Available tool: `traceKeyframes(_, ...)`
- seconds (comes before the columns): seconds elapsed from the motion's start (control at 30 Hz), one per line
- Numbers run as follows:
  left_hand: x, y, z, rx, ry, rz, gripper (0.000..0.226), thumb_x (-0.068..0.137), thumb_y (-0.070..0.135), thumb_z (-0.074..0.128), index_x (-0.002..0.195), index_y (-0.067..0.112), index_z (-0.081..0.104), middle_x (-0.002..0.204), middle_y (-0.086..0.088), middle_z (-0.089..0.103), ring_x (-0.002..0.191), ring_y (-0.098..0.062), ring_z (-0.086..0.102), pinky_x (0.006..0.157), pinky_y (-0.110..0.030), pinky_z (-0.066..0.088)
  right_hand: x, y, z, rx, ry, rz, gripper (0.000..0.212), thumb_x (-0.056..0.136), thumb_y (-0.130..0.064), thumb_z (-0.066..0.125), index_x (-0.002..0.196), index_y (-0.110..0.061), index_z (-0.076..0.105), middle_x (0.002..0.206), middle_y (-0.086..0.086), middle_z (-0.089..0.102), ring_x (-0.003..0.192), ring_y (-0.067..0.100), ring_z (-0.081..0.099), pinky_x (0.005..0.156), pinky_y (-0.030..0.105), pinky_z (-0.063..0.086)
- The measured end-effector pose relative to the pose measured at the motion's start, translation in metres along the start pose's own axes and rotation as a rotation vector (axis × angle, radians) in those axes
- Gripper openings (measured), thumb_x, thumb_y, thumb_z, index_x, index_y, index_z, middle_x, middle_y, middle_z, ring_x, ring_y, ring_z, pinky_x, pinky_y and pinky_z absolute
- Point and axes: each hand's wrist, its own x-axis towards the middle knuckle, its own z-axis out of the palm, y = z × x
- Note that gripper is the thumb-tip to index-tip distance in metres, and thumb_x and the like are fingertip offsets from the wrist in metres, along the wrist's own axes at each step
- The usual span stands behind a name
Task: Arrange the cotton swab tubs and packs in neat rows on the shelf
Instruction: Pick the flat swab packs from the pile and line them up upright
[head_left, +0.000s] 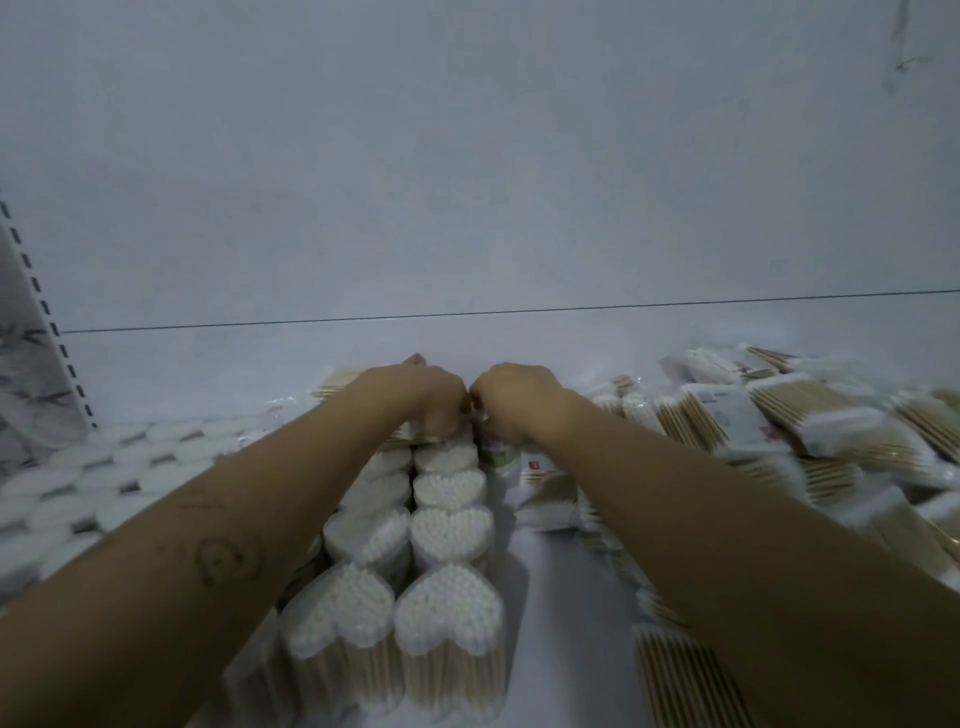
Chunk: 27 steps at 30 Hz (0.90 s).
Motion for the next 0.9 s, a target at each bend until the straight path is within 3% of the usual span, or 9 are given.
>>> traceKeyframes(0.1, -0.001, 0.002, 0.003, -0.013, 0.025, -0.001, 0.053, 0.094, 0.013, 0.039, 0.144, 0.029, 0.044, 0.139, 0.000, 0.053, 0.129, -0.024, 0.044, 0.116, -0.038, 0.016, 0.004, 0.000, 0.001, 0.036, -0.011, 0.012, 0.022, 0.084, -0.028, 0.065, 0.104, -0.019, 0.067, 0.099, 0.004, 0.062, 0.090, 0.027, 0.061, 0.072, 0.033, 0.048)
traceKeyframes(0.23, 0.002, 0.001, 0.006, 0.007, 0.046, -0.035, 0.044, 0.092, 0.013, 0.041, 0.134, 0.022, 0.055, 0.122, -0.003, 0.061, 0.119, -0.026, 0.048, 0.112, -0.039, 0.019, 0.009, -0.010, 0.001, 0.018, -0.039, 0.039, 0.014, 0.079, -0.024, 0.070, 0.087, -0.017, 0.061, 0.076, 0.001, 0.052, 0.074, 0.023, 0.056, 0.066, 0.032, 0.047)
traceKeyframes(0.33, 0.001, 0.004, 0.005, 0.006, 0.024, -0.059, 0.046, 0.094, 0.016, 0.043, 0.139, 0.023, 0.050, 0.130, -0.003, 0.059, 0.129, -0.027, 0.042, 0.116, -0.042, 0.013, 0.009, -0.010, 0.000, 0.047, -0.069, 0.049, 0.016, 0.084, -0.028, 0.069, 0.093, -0.016, 0.064, 0.075, 0.000, 0.052, 0.072, 0.022, 0.054, 0.066, 0.031, 0.044)
traceKeyframes(0.5, 0.001, 0.005, 0.005, -0.020, 0.014, -0.051, 0.048, 0.095, 0.022, 0.047, 0.143, 0.029, 0.046, 0.135, 0.001, 0.056, 0.132, -0.023, 0.041, 0.117, -0.042, 0.011, -0.003, -0.003, -0.006, 0.132, -0.184, 0.022, 0.036, 0.091, -0.031, 0.060, 0.122, -0.013, 0.065, 0.108, 0.011, 0.062, 0.089, 0.028, 0.058, 0.071, 0.031, 0.044)
traceKeyframes(0.6, -0.002, 0.004, 0.004, -0.040, 0.011, -0.039, 0.054, 0.094, 0.021, 0.050, 0.146, 0.031, 0.040, 0.140, 0.000, 0.052, 0.135, -0.023, 0.039, 0.117, -0.042, 0.012, -0.012, 0.000, -0.008, 0.119, -0.221, -0.005, 0.042, 0.087, -0.031, 0.064, 0.124, -0.011, 0.064, 0.107, 0.012, 0.061, 0.093, 0.028, 0.059, 0.073, 0.030, 0.045)
traceKeyframes(0.67, -0.001, 0.000, 0.002, -0.096, 0.049, -0.041, 0.056, 0.092, 0.021, 0.053, 0.146, 0.031, 0.040, 0.143, -0.001, 0.049, 0.135, -0.022, 0.039, 0.116, -0.039, 0.015, -0.017, 0.005, -0.013, 0.125, -0.214, 0.022, 0.045, 0.086, -0.029, 0.065, 0.126, -0.009, 0.061, 0.116, 0.014, 0.062, 0.105, 0.030, 0.059, 0.081, 0.031, 0.048)
traceKeyframes(0.77, -0.002, -0.002, 0.003, -0.203, 0.136, -0.056, 0.053, 0.094, 0.029, 0.049, 0.146, 0.029, 0.038, 0.146, -0.001, 0.045, 0.135, -0.022, 0.039, 0.113, -0.036, 0.020, -0.034, 0.017, -0.031, 0.099, -0.157, 0.047, 0.060, 0.088, -0.025, 0.064, 0.144, -0.012, 0.045, 0.142, 0.012, 0.048, 0.128, 0.029, 0.047, 0.104, 0.037, 0.043)
traceKeyframes(0.9, -0.017, 0.007, 0.004, -0.314, 0.264, -0.034, 0.043, 0.099, 0.035, 0.043, 0.142, 0.026, 0.043, 0.145, -0.002, 0.046, 0.135, -0.021, 0.039, 0.115, -0.040, 0.015, -0.064, 0.035, -0.061, 0.078, -0.066, 0.056, 0.061, 0.091, -0.027, 0.060, 0.147, -0.021, 0.039, 0.150, 0.005, 0.038, 0.136, 0.025, 0.038, 0.108, 0.035, 0.033)
